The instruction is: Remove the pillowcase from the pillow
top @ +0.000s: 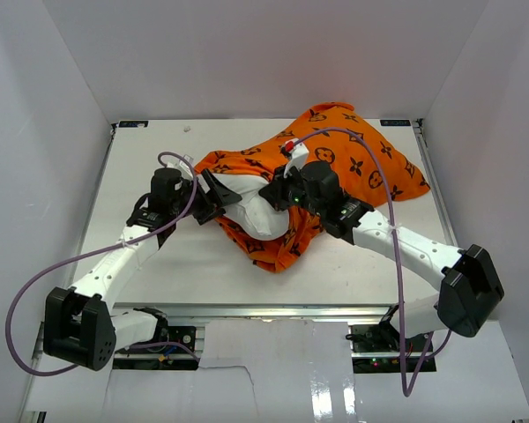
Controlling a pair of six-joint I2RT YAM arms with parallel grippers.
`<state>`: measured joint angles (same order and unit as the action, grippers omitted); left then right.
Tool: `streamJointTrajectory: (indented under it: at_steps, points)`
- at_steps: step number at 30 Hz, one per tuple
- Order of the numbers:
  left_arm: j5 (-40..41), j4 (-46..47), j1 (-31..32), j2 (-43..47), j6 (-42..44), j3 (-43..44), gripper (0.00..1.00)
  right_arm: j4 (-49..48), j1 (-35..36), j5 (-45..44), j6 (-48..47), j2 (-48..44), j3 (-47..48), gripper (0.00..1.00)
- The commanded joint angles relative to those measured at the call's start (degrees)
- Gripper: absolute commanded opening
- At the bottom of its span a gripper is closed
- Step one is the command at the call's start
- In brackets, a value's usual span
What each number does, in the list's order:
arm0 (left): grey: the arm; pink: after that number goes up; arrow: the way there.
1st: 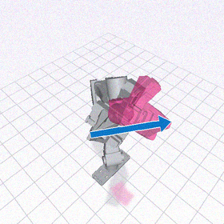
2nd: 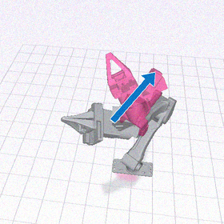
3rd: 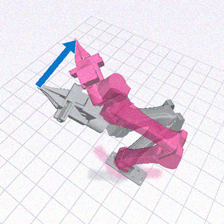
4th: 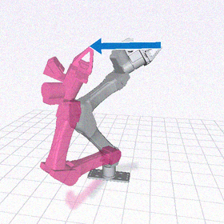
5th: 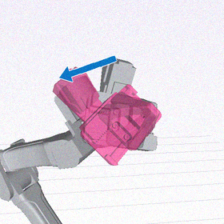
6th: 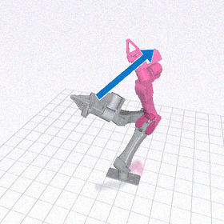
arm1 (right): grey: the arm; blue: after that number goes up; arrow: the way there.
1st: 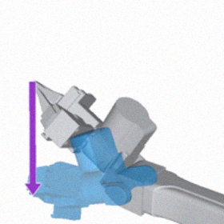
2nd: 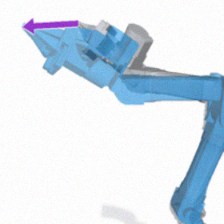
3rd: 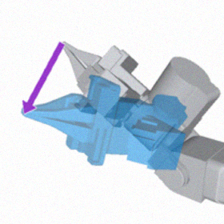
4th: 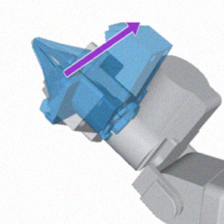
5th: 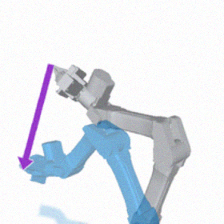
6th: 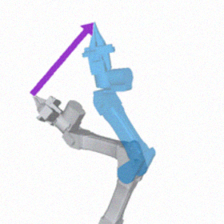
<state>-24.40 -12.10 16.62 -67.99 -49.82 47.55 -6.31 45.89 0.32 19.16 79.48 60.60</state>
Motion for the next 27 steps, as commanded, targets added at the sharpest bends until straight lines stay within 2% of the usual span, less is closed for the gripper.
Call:
streamJointTrajectory:
  at_steps: [1, 3, 8, 12, 14, 15, 16, 17, 18, 19, 20, 21, 23, 24, 26, 27]
  points:
    - [0.9, 4.7, 0.1, -0.2, -3.6, -2.3, 0.91, -9.7, 0.6, -3.7, 1.1, 0.4, 1.9, 0.08]
    - [-1.0, 8.5, 0.1, -2.0, -6.1, -3.3, 0.95, -10.6, 1.3, -3.7, 1.1, 0.3, 0.7, 0.08]
    - [-4.1, 16.0, 0.2, -5.9, -9.8, -4.7, 0.96, -13.8, 2.8, -3.9, 1.6, 0.1, -3.7, 0.08]
    - [-4.7, 19.5, 0.6, -8.0, -10.8, -5.9, 0.90, -15.6, 3.5, -2.4, 2.6, 1.0, -5.9, 0.08]
    - [-4.6, 20.7, 0.8, -8.4, -11.5, -6.7, 0.78, -16.5, 3.7, -0.9, 3.3, 0.9, -6.9, 0.08]
    - [-4.2, 20.9, 0.9, -8.5, -11.0, -6.8, 0.52, -17.1, 3.8, 1.9, 3.5, 0.7, -7.8, 0.08]
    - [-3.9, 21.0, 1.0, -8.5, -11.0, -6.7, 0.38, -17.1, 3.8, 2.5, 3.5, 0.4, -8.1, 0.08]
    - [-3.7, 21.1, 1.0, -8.4, -11.1, -6.8, 0.29, -16.9, 3.8, 3.0, 3.3, 0.2, -8.2, 0.10]
    - [-3.9, 21.5, 1.0, -8.4, -11.2, -7.0, 0.19, -15.9, 3.8, 3.5, 3.1, -0.2, -8.3, 0.17]
    - [-4.3, 21.9, 1.0, -8.2, -11.2, -7.2, 0.00, -15.1, 3.8, 3.8, 2.8, -0.6, -8.1, 0.22]
    - [-4.3, 22.1, 1.0, -8.0, -11.3, -7.2, 0.00, -14.2, 3.8, 3.9, 2.5, -0.8, -8.0, 0.29]
    - [-4.6, 22.3, 1.0, -7.8, -11.4, -7.4, 0.00, -12.0, 3.8, 4.2, 1.6, -1.4, -7.3, 0.42]
    - [-5.0, 22.8, 1.0, -7.0, -11.4, -7.7, 0.00, -9.6, 3.9, 5.0, 0.4, -2.1, -6.7, 0.55]
    - [-4.9, 22.9, 1.0, -6.5, -11.5, -8.0, 0.00, -8.4, 3.8, 5.2, -0.5, -3.4, -6.6, 0.68]
    - [-4.3, 22.9, 1.0, -5.1, -11.8, -8.1, 0.00, -4.9, 3.8, 4.7, -1.1, -5.5, -7.1, 0.83]
    - [-3.9, 22.9, 1.0, -4.6, -12.0, -8.1, 0.00, -3.7, 3.8, 3.5, -1.9, -7.8, -7.3, 0.86]
